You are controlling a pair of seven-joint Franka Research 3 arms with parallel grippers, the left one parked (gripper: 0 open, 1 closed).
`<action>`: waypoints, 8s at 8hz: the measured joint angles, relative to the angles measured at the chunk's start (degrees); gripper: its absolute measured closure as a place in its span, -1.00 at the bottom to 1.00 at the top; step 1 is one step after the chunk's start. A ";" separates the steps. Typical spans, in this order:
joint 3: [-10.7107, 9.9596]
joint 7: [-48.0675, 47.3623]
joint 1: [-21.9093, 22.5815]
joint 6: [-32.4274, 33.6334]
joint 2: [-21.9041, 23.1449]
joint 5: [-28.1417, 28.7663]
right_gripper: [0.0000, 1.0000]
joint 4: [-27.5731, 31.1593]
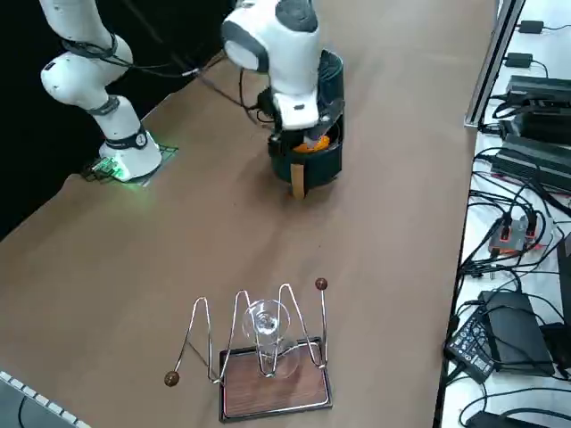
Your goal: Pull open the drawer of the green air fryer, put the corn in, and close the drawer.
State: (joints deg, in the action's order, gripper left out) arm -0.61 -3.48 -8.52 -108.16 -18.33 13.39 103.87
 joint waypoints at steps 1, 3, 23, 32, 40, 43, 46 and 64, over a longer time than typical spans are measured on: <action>-0.09 -1.00 -4.18 0.00 -0.77 1.37 -1.00 0.32; -0.15 -9.03 -8.12 -0.15 -3.11 4.15 -1.00 0.46; 1.51 -50.86 0.41 -6.72 -9.23 11.31 -0.98 0.54; 1.53 -51.33 1.31 -10.79 -10.05 11.57 0.07 2.44; 1.64 -51.33 5.70 -8.09 -5.34 11.55 0.07 2.39; 1.68 -51.13 5.73 -8.18 -5.49 12.40 0.07 2.90; 1.68 -49.03 5.71 -7.79 -6.31 15.62 0.07 3.87; 2.04 -44.58 8.48 -7.97 -8.40 20.84 0.07 4.05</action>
State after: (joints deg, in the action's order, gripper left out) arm 1.42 -48.06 -0.05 -116.13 -26.73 34.22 107.92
